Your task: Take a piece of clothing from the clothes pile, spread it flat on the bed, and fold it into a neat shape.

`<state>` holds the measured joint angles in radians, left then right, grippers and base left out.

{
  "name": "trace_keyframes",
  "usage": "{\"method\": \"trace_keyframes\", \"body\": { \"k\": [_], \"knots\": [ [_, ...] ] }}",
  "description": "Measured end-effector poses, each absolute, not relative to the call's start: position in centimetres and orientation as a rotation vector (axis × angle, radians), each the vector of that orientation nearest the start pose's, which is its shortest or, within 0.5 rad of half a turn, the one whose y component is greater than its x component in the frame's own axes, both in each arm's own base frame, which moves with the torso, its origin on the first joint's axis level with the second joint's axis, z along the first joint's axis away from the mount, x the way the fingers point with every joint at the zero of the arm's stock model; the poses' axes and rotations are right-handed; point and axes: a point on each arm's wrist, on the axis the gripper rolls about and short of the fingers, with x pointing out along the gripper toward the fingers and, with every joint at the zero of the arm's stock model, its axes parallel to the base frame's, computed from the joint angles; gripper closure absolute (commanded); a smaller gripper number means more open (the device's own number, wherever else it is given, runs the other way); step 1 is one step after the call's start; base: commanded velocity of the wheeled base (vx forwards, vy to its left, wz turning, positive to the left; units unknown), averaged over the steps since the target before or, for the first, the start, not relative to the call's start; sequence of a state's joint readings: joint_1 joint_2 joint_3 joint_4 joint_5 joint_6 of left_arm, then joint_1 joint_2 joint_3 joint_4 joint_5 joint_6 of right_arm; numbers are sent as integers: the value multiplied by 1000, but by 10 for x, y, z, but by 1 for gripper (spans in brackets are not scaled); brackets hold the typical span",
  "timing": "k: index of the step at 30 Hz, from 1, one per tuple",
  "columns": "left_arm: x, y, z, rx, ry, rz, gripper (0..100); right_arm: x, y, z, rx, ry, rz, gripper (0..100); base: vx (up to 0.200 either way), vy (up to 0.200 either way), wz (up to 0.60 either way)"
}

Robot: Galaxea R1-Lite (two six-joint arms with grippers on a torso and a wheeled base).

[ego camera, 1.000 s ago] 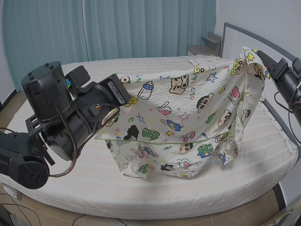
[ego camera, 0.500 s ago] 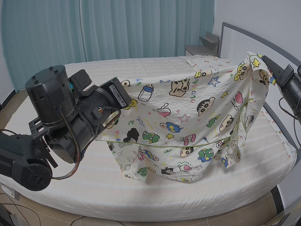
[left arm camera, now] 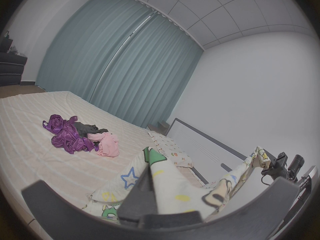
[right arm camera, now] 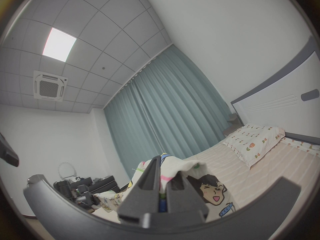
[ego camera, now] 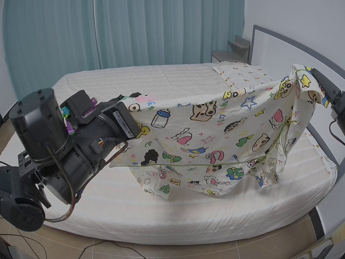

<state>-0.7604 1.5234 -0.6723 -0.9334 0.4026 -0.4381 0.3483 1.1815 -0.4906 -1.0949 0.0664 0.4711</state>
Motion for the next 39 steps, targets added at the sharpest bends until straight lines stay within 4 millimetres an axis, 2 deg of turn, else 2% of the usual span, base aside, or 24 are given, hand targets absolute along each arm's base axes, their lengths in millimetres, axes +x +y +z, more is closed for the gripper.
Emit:
{"method": "trace_keyframes", "body": {
  "k": [12, 16, 21, 27, 32, 33, 39],
  "knots": [
    [160, -142, 238, -420, -54, -387, 100, 119, 51, 263, 523, -337, 576, 100, 0, 0, 0],
    [156, -138, 237, -406, -33, -384, 100, 118, 51, 260, 519, -320, 581, 100, 0, 0, 0],
    [161, -141, 223, -364, 37, -366, 100, 126, 52, 253, 509, -273, 551, 100, 0, 0, 0],
    [193, -149, 203, -328, 105, -286, 100, 155, 53, 238, 487, -183, 495, 100, 0, 0, 0],
    [227, -156, 196, -345, 115, -226, 100, 183, 53, 228, 478, -158, 462, 100, 0, 0, 0],
    [241, -159, 193, -351, 119, -203, 100, 198, 53, 224, 475, -160, 446, 100, 200, 0, 0],
    [276, -165, 178, -351, 140, -153, 100, 235, 52, 213, 470, -172, 413, 100, 200, 0, 0]
  ]
}}
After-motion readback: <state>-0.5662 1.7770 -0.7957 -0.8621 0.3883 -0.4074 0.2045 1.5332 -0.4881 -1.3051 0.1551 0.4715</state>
